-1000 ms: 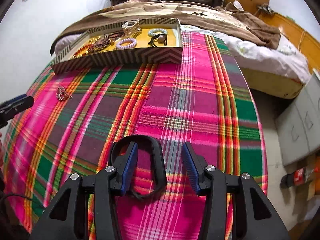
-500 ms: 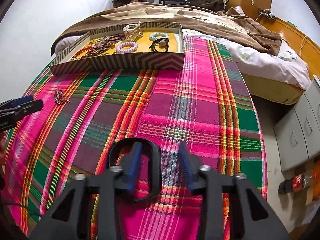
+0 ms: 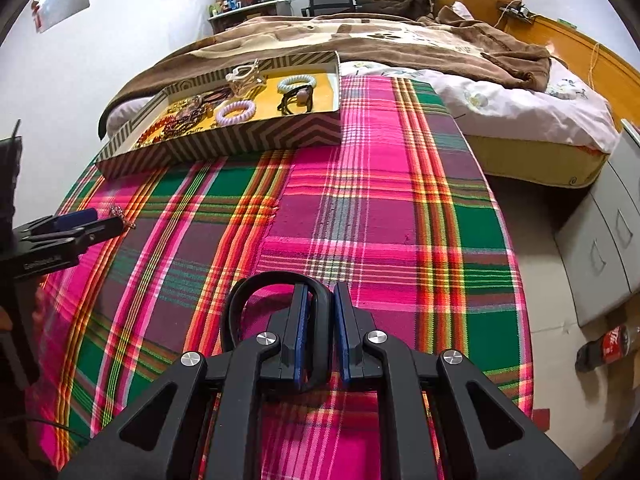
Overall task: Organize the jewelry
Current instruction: 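Close the left tool on the pink rhinestone hair clip while the right tool holds the hair tie, then carry the rhinestone clip and black hair tie over the yellow tray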
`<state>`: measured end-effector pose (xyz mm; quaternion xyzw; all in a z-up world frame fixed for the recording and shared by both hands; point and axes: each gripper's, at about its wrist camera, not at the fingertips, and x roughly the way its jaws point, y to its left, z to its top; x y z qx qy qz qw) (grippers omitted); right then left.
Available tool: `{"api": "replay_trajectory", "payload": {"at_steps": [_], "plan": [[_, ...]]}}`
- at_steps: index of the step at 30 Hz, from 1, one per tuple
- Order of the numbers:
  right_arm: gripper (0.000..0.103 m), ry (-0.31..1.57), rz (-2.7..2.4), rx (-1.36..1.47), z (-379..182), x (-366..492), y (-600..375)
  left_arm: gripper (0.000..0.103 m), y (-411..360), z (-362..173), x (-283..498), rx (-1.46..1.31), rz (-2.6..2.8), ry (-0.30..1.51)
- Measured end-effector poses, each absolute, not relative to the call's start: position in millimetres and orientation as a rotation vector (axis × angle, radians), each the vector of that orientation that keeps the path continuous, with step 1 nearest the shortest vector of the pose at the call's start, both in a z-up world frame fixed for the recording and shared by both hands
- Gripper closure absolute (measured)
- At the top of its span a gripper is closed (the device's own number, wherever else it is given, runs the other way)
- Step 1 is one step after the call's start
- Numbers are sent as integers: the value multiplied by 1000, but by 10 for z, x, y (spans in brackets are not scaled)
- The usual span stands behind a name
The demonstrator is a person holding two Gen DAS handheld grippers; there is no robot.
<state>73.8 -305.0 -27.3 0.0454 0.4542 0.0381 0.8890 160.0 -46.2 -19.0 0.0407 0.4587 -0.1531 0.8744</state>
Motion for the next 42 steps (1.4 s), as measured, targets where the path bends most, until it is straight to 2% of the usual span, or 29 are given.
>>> {"api": "replay_trajectory", "payload": {"at_steps": [4,11,13,16,18,28,42], "plan": [[90,929,77,105,-226,733,-3069,20,-531,-209,1650,100,-312,952],[90,916,82,116,-194,733,-3068,20,-591,-234,1631,132,-292,929],[90,915,83,117,-193,731,-3068,25,-581,-224,1625,129,-290,925],[90,917,79,122,-198,727,-3078,45,-576,-196,1610,118,-305,916],[90,916,77,124,-195,721,-3084,63,-589,-178,1605,114,-325,917],[90,905,68,129,-160,705,-3115,63,-563,-129,1550,107,-329,904],[90,850,71,127,75,842,-3107,63,-392,269,1568,95,-300,811]]}}
